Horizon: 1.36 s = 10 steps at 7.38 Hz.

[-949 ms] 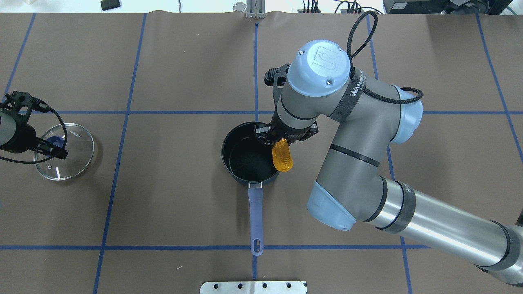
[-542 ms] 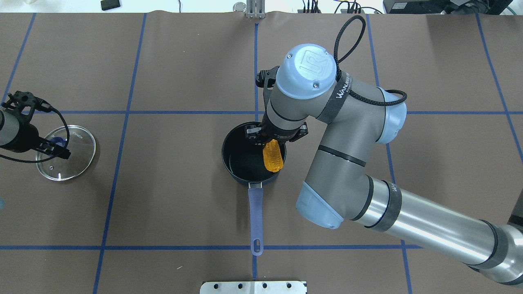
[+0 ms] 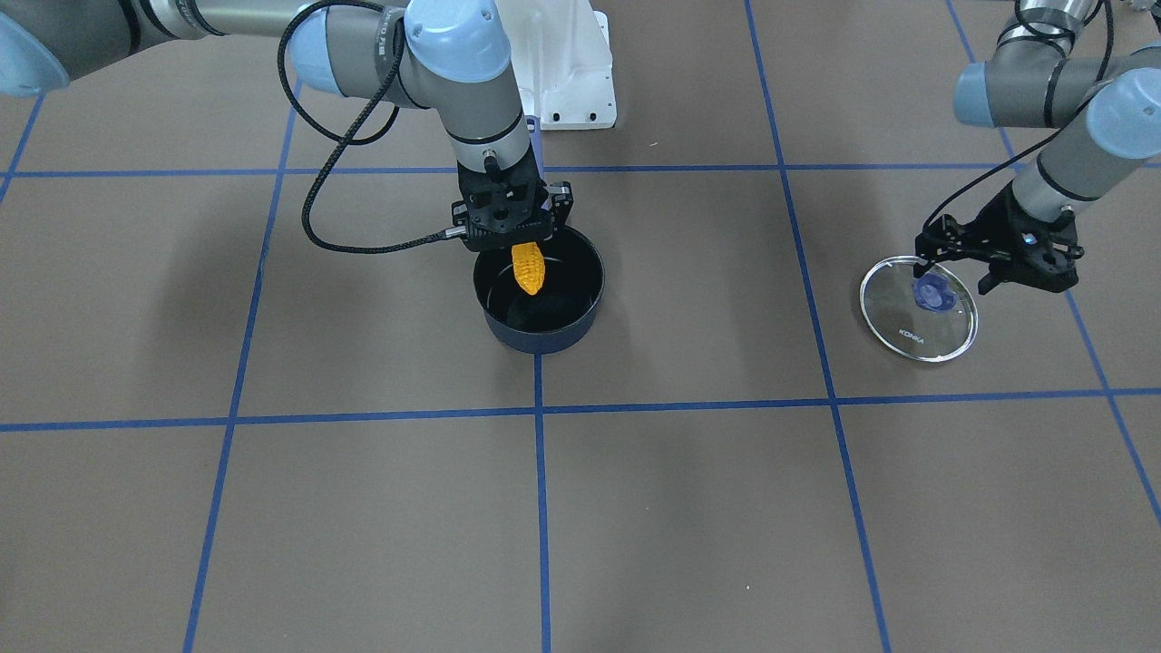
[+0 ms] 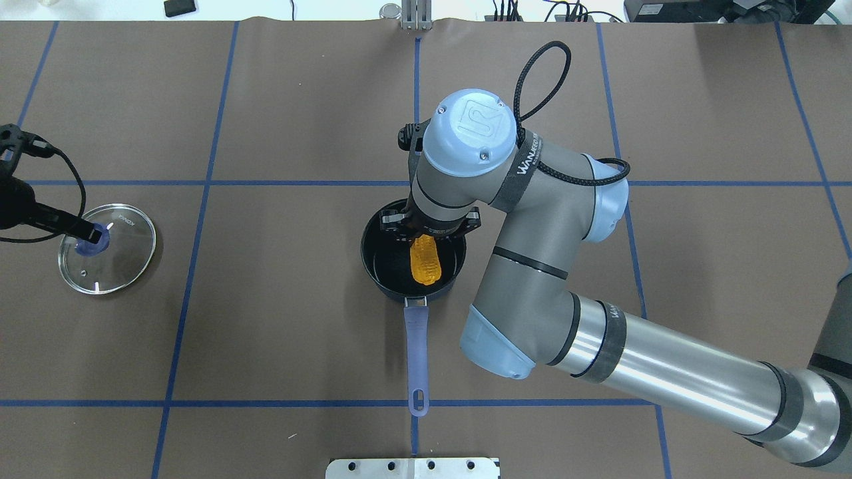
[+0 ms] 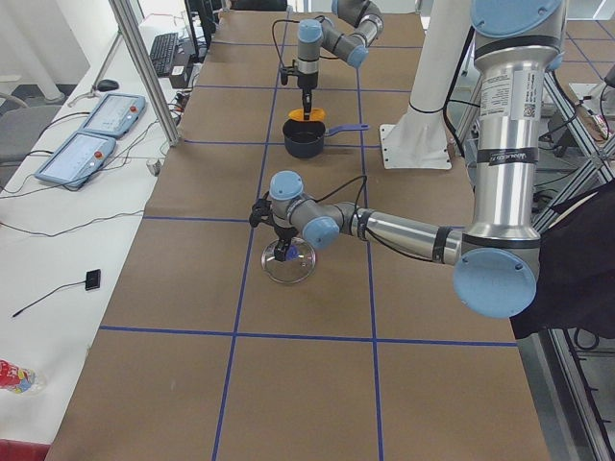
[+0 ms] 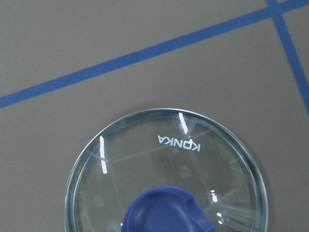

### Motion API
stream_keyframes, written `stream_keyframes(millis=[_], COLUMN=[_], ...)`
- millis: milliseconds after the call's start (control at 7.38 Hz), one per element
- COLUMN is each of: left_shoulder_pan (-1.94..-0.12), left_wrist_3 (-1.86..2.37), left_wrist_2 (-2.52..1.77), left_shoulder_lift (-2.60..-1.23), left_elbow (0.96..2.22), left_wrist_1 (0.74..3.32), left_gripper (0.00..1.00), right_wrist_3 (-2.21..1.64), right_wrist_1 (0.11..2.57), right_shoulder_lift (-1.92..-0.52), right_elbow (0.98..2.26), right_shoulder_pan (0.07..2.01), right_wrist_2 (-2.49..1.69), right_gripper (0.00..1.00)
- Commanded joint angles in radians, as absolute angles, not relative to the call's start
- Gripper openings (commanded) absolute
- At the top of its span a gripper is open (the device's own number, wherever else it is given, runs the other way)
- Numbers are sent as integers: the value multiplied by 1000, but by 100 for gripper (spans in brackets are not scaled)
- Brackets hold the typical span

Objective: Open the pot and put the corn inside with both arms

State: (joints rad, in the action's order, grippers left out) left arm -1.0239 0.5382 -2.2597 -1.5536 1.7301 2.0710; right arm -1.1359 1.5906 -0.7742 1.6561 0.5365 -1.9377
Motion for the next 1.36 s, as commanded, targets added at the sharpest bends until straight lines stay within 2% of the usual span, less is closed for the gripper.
stream_keyframes(millis=[0,136,271,407,542,814,1220], left_shoulder_pan=[-1072,-1103,-1106,-1106,-1108,-1127,-1284], left_wrist_3=[523,522,522,522,522,502,197], left_wrist_2=[-2333,-2347,-2352,-2352,-2353,-2371,-2444], left_shoulder_lift=[-1551,-1552,-1552,-1552,-1551,-1551,-1557], left_elbow=[1753,1753,1753,1753,1755,1752,1770], left_wrist_1=[2051,2046,2046,2046,2046,2046,1808], left_gripper=[98,98,97,98,98,98,98], right_wrist_3=[-1143,-1143,-1141,-1132,-1129,-1057,-791], right_wrist_1=[1515,1506,1502,1503,1502,1505,1505], right_shoulder_lift=[-755,-752,-753,-753,-756,-765,-891], right_elbow=[1577,1566,1565,1566,1565,1586,1623], right_shoulder_pan=[526,517,512,509,497,509,785], right_wrist_2=[-1919,-1898,-1896,-1893,-1858,-1833,-2076], right_gripper=[15,17,27,59,100,100,100])
